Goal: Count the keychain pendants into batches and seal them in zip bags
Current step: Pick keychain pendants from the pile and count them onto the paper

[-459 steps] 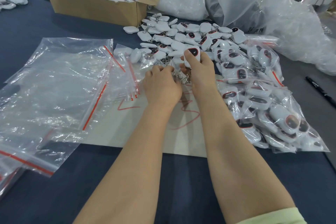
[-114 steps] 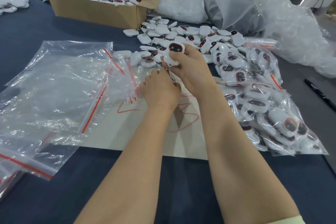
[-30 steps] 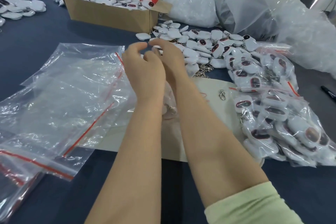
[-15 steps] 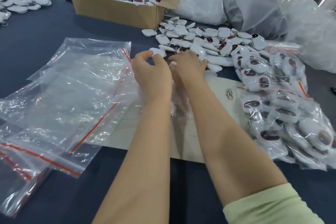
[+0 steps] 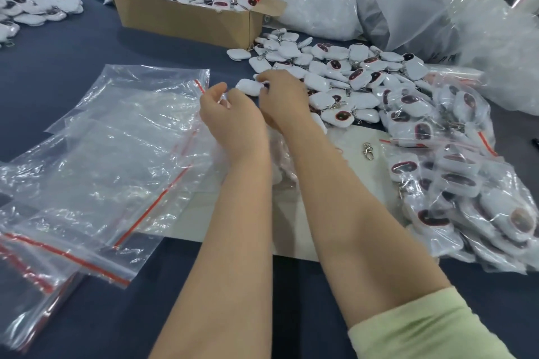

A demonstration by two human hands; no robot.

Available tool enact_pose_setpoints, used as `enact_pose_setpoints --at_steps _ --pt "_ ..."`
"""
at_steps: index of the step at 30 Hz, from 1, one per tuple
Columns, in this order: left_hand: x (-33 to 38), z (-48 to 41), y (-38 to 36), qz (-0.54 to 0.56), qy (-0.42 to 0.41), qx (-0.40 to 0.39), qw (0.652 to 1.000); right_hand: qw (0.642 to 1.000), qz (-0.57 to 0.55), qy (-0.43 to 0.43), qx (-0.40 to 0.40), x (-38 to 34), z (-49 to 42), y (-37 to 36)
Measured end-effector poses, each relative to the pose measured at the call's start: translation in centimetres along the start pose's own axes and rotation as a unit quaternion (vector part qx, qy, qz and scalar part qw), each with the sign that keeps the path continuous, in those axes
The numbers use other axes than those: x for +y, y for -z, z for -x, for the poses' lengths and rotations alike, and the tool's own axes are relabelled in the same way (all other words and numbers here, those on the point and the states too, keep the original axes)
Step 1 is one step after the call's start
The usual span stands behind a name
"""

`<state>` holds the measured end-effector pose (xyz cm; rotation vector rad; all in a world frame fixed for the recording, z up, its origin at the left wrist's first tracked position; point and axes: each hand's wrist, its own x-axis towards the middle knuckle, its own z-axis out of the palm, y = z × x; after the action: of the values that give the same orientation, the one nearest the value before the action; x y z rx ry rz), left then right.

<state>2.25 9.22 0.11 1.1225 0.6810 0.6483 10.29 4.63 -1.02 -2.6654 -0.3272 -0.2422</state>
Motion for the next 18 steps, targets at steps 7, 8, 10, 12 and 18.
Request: enact_pose_setpoints --at_steps 7,8,10,12,18 --pt "-0.4 0.1 -0.3 0.011 -0.004 -0.011 1.0 0.988 0.08 -0.049 -0.125 -1.1 -1.4 -2.6" --pt "-0.4 0.3 -0.4 0.006 -0.011 -0.017 1.0 0.989 0.086 -0.062 -0.105 -0.7 -1.1 -2.3" --pt "-0.3 0.6 -0.6 -0.004 -0.024 -0.034 0.999 0.987 0.104 -0.094 -0.078 0.4 -0.3 -1.2" --pt "-0.2 0.8 -0.8 -0.009 -0.028 -0.052 0.998 0.982 0.125 -0.127 -0.063 1.6 0.5 0.1" --pt "-0.4 1.2 -1.0 -0.042 -0.033 -0.086 0.995 0.974 0.133 -0.18 -0.035 5.1 3.0 3.7"
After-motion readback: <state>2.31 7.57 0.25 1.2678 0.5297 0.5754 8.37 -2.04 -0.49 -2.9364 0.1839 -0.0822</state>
